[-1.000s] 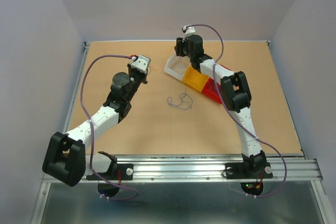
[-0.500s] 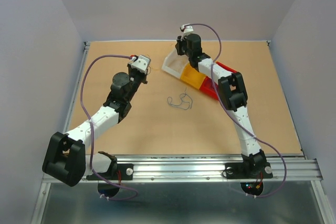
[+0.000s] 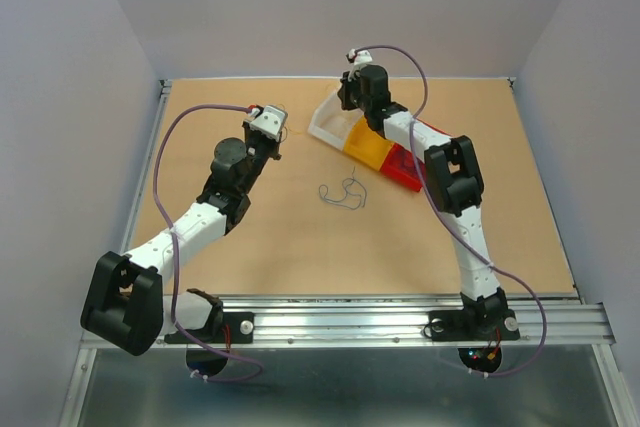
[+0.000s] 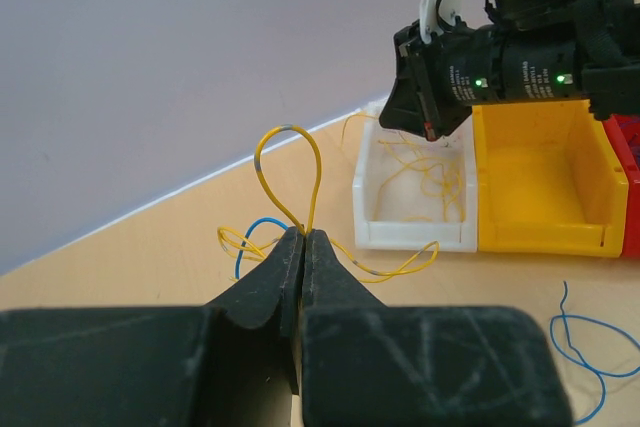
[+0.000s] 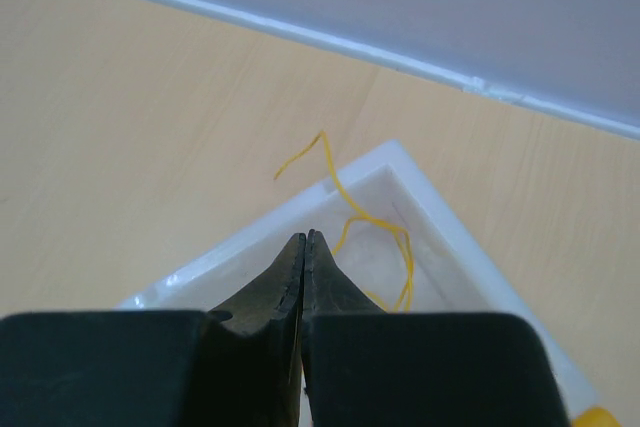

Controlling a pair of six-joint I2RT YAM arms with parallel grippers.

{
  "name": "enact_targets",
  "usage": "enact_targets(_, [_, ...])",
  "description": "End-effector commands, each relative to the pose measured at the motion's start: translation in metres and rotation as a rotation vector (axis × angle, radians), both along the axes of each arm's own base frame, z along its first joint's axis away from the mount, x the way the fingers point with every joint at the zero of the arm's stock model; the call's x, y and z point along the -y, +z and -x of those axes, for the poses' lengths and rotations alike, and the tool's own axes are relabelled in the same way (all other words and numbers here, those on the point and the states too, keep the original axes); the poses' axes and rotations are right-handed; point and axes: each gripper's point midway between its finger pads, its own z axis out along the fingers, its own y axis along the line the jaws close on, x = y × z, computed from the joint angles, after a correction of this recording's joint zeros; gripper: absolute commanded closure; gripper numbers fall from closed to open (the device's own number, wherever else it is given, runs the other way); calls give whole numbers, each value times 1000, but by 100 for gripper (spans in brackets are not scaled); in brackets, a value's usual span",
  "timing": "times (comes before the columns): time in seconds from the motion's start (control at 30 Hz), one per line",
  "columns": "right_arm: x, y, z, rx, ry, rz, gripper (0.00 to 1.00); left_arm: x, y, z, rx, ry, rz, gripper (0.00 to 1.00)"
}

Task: Untangle the cables

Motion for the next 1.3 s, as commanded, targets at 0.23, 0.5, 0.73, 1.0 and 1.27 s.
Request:
enact_targets(0.23, [13,70,35,73,-4,-79,99,-4,21,0,76,10,28,100])
enact_targets(0.5, [22,30,13,72,-38,62,67,-4,21,0,76,12,28,100])
enact_targets(0.73, [19,-4,-5,78,-14,169,58,-3,20,0,75,10,26,100])
enact_targets(1.0, [21,-10,-23,114,-45,215,47,-3,18,-2,71,10,24,100])
enact_targets(1.27, [25,-7,-17,118,-42,244,47,-1,18,-2,72,3,22,100])
